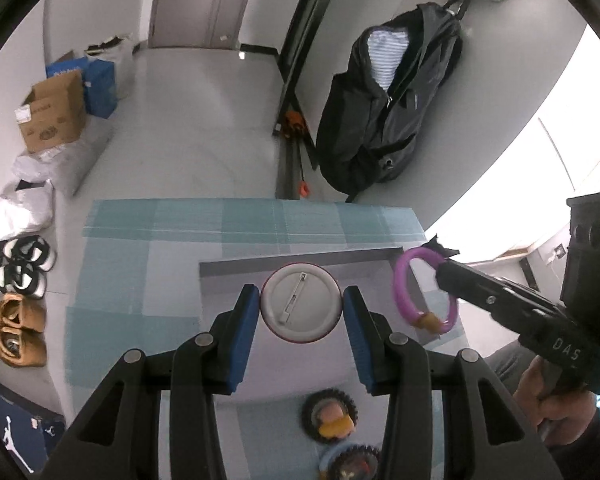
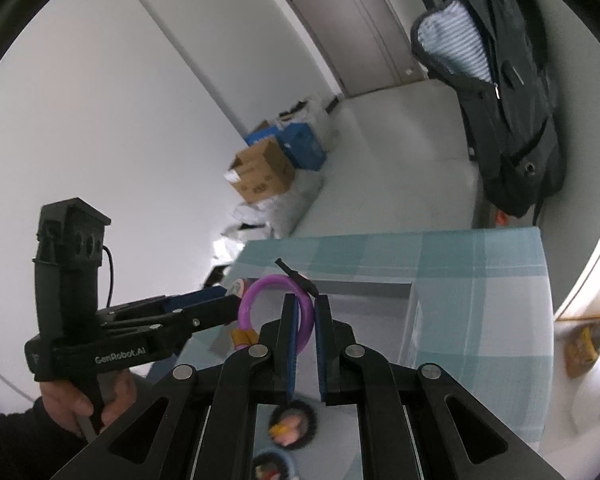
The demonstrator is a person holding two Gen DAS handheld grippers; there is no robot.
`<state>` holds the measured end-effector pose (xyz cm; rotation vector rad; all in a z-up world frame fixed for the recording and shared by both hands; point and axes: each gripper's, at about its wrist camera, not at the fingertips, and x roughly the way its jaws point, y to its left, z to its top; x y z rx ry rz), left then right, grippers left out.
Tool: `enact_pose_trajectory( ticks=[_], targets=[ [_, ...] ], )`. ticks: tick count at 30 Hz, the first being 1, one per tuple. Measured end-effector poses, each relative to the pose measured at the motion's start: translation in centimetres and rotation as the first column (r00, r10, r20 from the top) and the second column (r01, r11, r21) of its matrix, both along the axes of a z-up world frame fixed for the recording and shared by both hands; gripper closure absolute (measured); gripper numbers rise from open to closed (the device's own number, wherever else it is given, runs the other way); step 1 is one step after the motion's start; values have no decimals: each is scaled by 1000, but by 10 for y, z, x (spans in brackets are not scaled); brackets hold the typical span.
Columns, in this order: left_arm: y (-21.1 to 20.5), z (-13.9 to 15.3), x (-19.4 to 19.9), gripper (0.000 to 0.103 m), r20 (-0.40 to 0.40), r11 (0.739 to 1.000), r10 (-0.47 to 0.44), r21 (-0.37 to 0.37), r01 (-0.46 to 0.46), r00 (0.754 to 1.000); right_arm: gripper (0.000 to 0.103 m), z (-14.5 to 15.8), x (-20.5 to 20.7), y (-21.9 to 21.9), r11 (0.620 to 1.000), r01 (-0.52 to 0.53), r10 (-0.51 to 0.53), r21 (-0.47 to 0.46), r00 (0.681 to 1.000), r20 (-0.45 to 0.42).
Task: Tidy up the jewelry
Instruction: 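Carry the pink ring and white badge into the gray box while both tools open, then withdraw both open tools from the box back over the jewelry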
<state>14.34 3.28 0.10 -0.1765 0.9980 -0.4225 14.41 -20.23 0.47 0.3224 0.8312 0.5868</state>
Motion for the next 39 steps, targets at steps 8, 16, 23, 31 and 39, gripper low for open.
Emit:
enact_pose_trajectory(
  ticks=[8, 16, 23, 31, 39],
  targets=[
    [-4, -18, 13, 66, -62, 999, -35, -42, 32, 997, 96, -28, 19, 6, 998, -2, -4, -70, 997, -81],
    [-2, -25, 20, 65, -80, 997, -55, -65, 50, 995, 96, -38, 26, 11, 994, -1, -11, -111, 994, -105],
    [4, -25, 21, 50, -83, 996, -52, -82, 45, 995, 70, -40, 28, 16, 990, -2, -13, -143, 994, -106],
    [12, -17, 10, 46, -40, 997, -17, -72, 15, 999, 59, -23, 12, 7, 993, 15, -20, -119, 999, -39],
    [14, -6, -15, 45, 21, 998, 58, 21, -58, 998, 44, -9, -11, -8, 996, 48, -47, -71, 999, 13]
  ],
)
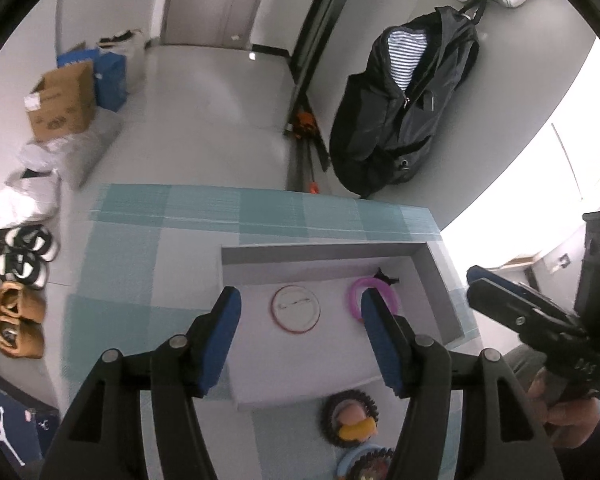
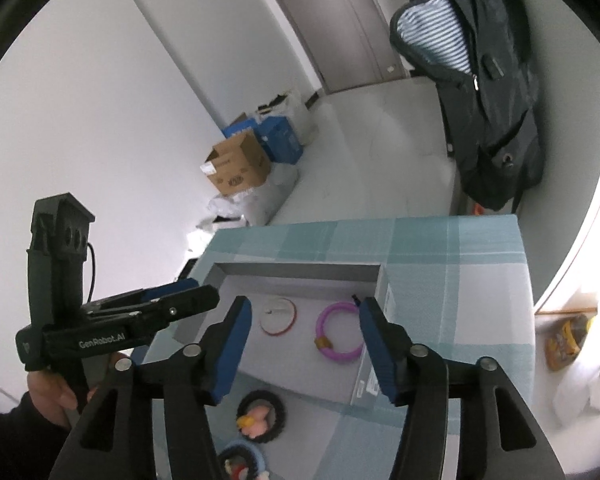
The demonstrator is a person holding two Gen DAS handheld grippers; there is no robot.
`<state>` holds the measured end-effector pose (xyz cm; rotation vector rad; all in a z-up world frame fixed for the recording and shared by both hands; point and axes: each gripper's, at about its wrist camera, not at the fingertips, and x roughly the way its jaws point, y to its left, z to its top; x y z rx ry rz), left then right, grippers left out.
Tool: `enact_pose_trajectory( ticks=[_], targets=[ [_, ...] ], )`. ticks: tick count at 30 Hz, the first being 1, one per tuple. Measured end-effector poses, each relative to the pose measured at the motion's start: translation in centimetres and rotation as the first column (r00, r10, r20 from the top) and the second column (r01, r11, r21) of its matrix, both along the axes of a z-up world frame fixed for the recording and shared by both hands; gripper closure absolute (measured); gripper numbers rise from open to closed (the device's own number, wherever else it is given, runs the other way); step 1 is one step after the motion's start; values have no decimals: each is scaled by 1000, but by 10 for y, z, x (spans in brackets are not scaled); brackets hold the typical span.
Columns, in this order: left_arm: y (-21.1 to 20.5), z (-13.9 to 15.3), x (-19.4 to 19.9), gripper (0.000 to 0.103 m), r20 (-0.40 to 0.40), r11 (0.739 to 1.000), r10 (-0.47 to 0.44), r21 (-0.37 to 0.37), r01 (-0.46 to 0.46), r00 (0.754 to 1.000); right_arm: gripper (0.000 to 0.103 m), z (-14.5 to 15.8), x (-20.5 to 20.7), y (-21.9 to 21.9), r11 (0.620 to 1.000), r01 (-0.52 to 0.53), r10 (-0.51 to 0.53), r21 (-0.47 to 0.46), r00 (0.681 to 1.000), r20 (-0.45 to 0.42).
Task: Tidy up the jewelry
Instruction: 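Withdraw both open tools from the box back over the jewelry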
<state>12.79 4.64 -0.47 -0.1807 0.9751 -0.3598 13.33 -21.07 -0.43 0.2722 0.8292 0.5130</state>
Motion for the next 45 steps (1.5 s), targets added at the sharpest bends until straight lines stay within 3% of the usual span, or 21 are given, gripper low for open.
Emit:
enact_pose_trajectory(
  ticks=[2, 6, 15, 19, 27, 35, 37, 39, 45],
  targets=[
    [-2, 4, -9, 45, 15, 1000, 3, 25, -4, 1000, 35, 4, -8, -1, 1000, -6, 5, 13, 1000, 16],
    [-6, 12, -31, 45, 50, 999, 5, 39, -7, 999, 27, 10, -23, -2, 1000, -9, 8, 26, 999, 48],
    [-14, 2, -70, 40, 17, 1000, -1, 29, 1, 1000, 16, 9, -50, -13, 999, 5, -7, 35, 998, 61],
    [-20, 3, -83, 37, 19, 999, -1, 38, 0, 1000, 5, 9, -63, -14, 999, 0, -3, 35, 997, 77],
    [-38, 3, -114, 36, 51, 995, -1, 103, -4, 999, 0, 9, -86, -17, 999, -13, 9, 38, 995, 96],
    [-40, -3, -130, 36, 39, 994, 2, 113, -6, 999, 0, 5, -97, -22, 1000, -5, 3, 17, 997, 73],
    [-41, -5, -133, 34, 27, 994, -7, 105, 4, 1000, 0, 3, -99, -24, 1000, 4, -5, 15, 998, 59],
    [-43, -10, -136, 25, 4, 995, -21, 94, 20, 1000, 0, 1, -100, -24, 1000, 12, -12, 9, 999, 49],
    [-50, -25, -143, 24, -57, 994, -53, 92, 58, 997, 0, -1, -101, -26, 1000, 27, -27, 9, 999, 45]
  ],
)
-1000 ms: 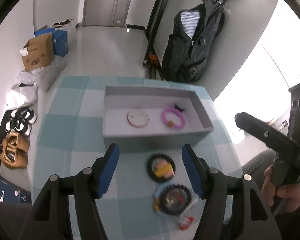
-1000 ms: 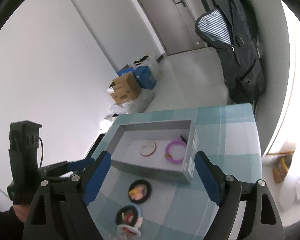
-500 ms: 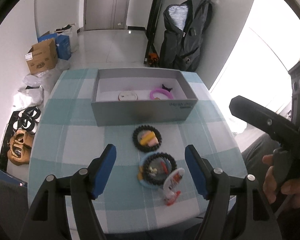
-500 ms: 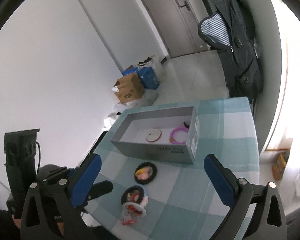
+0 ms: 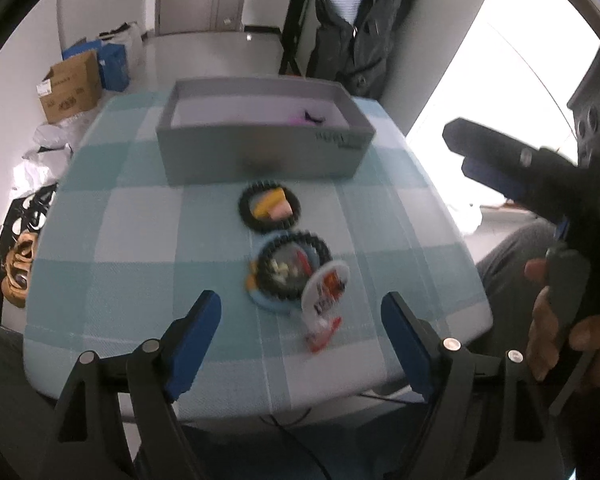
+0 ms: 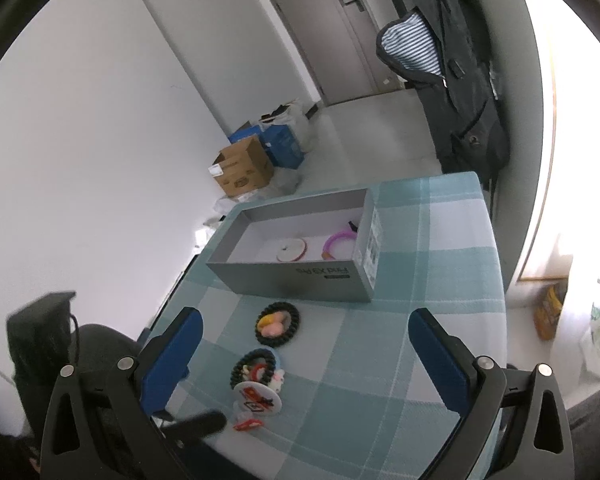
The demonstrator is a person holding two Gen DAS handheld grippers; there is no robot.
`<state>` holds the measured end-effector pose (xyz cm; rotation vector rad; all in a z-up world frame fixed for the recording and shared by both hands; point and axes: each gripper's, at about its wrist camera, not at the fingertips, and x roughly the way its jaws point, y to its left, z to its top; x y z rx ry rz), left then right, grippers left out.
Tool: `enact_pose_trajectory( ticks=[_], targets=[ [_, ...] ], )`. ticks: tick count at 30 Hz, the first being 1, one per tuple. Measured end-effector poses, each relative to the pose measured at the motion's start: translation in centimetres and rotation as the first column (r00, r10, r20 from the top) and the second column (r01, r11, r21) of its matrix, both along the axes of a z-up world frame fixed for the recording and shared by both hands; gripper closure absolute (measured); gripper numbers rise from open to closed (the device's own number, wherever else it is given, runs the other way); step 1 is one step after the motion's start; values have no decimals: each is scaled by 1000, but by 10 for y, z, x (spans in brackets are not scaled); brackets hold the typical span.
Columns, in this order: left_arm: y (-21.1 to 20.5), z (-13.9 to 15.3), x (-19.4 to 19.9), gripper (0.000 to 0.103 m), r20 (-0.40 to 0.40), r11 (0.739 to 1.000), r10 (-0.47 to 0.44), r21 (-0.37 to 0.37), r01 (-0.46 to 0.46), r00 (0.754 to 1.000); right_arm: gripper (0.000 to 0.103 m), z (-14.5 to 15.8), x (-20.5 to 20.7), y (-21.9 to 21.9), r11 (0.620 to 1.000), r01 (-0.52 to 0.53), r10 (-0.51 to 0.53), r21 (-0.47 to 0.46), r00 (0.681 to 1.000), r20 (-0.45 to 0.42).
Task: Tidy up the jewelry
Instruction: 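Withdraw both open tools from the box back over the jewelry, then grasp the clear-and-red hair clip with the left tool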
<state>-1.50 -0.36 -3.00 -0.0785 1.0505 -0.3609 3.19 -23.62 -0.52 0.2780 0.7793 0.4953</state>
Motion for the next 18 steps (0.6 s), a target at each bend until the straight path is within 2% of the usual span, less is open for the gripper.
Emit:
enact_pose_trajectory(
  ticks=[5, 13, 16, 18],
  targets=[
    [-7, -1, -2, 24, 4, 1000, -20, 17, 20, 1000, 0, -1, 0, -2, 1000, 11, -11, 2, 1000, -9],
    [-7, -20, -5, 24, -88, 999, -29, 12, 30, 996, 0, -10, 0, 5, 999, -32, 32, 4, 998, -60],
    [-11, -24, -4, 25, -97, 999, -30, 42, 34, 995, 0, -11, -1, 7, 999, -38, 38, 0, 998, -57],
    [-13, -26, -4, 35, -99, 998, -21, 62, 27, 995, 0, -11, 0, 7, 999, -36, 36, 0, 998, -58]
  ],
)
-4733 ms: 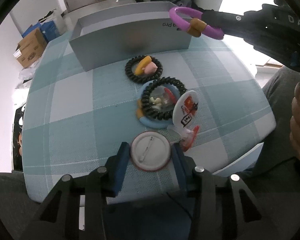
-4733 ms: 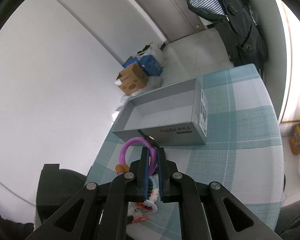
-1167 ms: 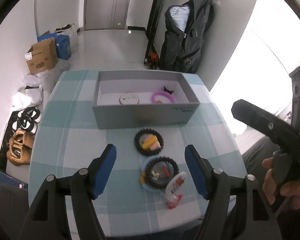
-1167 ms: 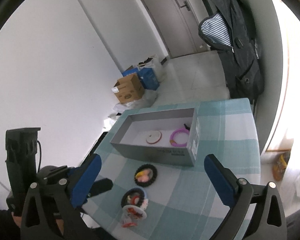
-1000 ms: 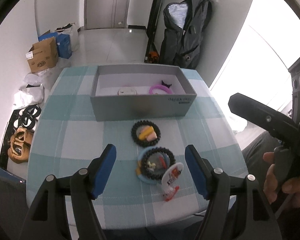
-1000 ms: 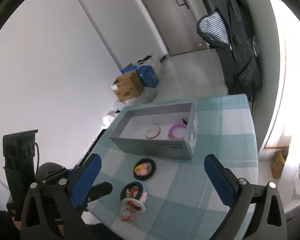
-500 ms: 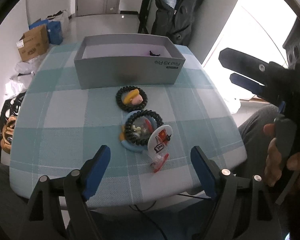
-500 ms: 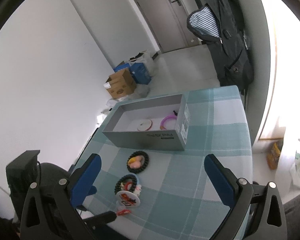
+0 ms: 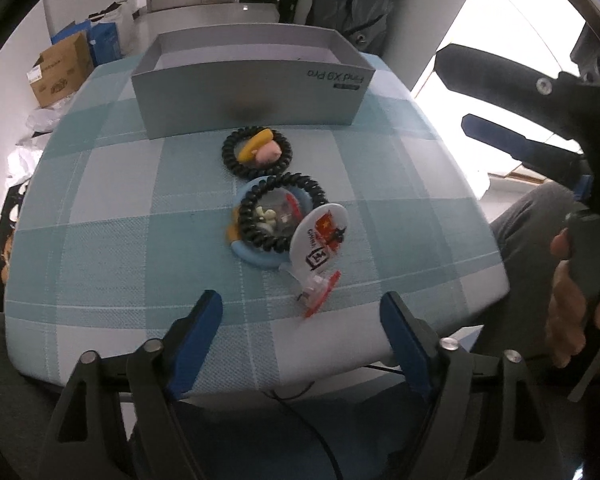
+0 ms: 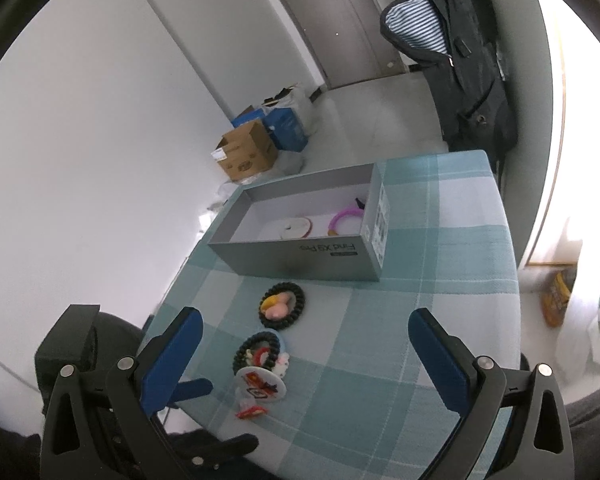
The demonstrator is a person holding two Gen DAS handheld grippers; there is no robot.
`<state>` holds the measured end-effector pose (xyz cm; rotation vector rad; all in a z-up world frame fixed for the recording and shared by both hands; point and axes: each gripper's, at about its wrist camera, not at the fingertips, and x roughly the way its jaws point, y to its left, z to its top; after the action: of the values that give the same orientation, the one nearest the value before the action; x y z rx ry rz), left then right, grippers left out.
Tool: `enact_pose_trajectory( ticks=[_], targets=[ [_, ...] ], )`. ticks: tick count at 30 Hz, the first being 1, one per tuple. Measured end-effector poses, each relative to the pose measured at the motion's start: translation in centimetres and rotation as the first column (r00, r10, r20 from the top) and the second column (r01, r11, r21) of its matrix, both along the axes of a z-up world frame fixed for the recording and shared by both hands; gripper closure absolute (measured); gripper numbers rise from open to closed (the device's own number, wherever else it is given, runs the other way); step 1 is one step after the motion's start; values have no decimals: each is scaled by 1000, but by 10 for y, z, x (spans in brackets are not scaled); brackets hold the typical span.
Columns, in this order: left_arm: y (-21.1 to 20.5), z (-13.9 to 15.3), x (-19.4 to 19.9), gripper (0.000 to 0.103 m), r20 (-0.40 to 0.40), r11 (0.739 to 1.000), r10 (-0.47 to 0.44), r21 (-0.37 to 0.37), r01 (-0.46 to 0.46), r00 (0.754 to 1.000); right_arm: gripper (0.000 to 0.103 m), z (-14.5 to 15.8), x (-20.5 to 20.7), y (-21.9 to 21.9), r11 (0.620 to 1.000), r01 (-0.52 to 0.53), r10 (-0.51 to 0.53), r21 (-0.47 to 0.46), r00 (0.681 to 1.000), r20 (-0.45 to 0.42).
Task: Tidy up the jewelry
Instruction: 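Grasp the clear-and-red hair clip with the left tool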
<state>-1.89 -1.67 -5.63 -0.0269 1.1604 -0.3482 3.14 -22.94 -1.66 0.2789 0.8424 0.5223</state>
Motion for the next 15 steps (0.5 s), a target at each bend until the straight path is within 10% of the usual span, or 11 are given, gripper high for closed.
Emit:
enact_pose_trajectory(
  ticks=[2, 15],
  targets=[
    [-3, -5, 2, 55, -28, 1000, -9, 2, 9, 1000, 0, -1, 0, 0, 1000, 5, -5, -1, 1000, -3],
    [-13, -4, 1, 92, -24, 999, -52, -1, 52, 998, 0, -3, 3, -1, 1000, 22, -22, -3, 1000, -19]
  ],
)
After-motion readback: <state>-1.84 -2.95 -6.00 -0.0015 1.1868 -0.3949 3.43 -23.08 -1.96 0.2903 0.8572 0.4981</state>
